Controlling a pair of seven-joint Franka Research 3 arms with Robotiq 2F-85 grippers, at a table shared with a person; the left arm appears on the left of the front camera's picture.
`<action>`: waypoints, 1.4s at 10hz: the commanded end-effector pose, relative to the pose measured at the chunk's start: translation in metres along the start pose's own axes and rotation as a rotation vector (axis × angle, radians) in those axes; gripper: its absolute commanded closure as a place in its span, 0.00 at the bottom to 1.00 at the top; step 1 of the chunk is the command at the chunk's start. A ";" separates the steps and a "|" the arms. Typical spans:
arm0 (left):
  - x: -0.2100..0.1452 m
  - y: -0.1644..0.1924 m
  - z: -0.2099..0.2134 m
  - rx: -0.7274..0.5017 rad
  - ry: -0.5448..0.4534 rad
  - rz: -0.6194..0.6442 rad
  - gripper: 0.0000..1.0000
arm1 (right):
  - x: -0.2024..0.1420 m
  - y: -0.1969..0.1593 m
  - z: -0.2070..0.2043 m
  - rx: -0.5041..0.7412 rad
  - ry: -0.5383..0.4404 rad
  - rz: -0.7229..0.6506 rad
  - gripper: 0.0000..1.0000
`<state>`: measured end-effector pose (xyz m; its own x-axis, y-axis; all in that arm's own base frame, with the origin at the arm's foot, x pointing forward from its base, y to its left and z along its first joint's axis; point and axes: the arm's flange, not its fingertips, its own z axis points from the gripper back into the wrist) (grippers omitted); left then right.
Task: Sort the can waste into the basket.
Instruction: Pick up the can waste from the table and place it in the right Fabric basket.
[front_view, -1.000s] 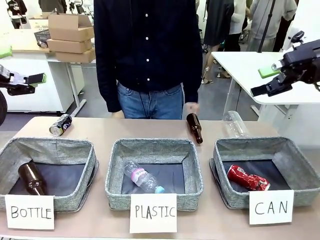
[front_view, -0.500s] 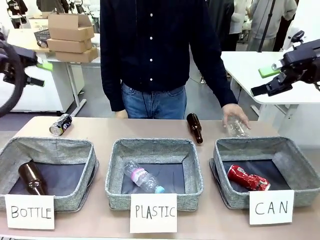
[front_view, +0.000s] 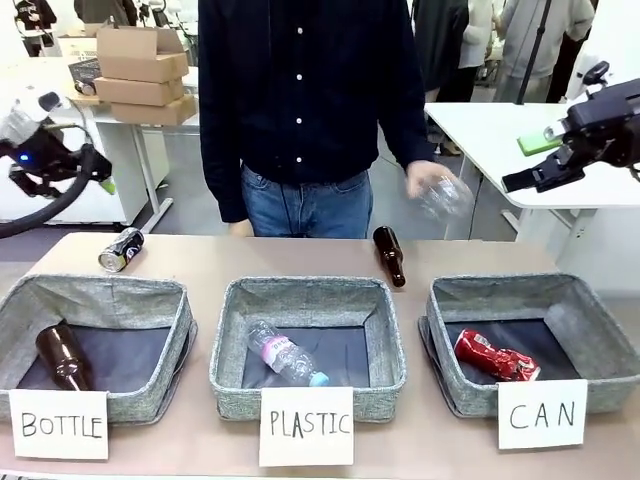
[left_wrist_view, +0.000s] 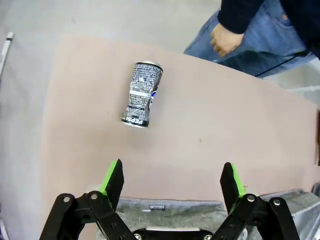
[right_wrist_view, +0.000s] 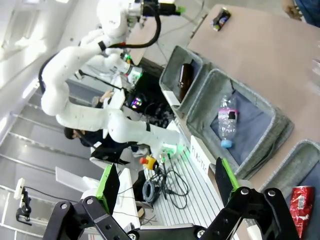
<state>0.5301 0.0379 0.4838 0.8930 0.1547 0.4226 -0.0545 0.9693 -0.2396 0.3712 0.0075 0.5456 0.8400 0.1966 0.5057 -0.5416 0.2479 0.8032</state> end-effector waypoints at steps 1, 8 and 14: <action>-0.005 -0.012 0.004 -0.147 -0.029 -0.065 0.00 | 0.002 -0.001 0.002 -0.009 0.004 0.018 0.00; 0.104 0.003 -0.118 0.133 0.371 -0.073 0.00 | 0.002 -0.001 0.002 -0.009 0.004 0.018 0.00; 0.142 0.027 -0.211 0.104 0.561 -0.154 0.00 | 0.002 -0.001 0.002 -0.009 0.004 0.018 0.00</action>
<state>0.7291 0.0441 0.3475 0.9975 -0.0423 -0.0561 0.0349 0.9914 -0.1258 0.3717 0.0075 0.5451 0.8403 0.1968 0.5052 -0.5412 0.2482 0.8034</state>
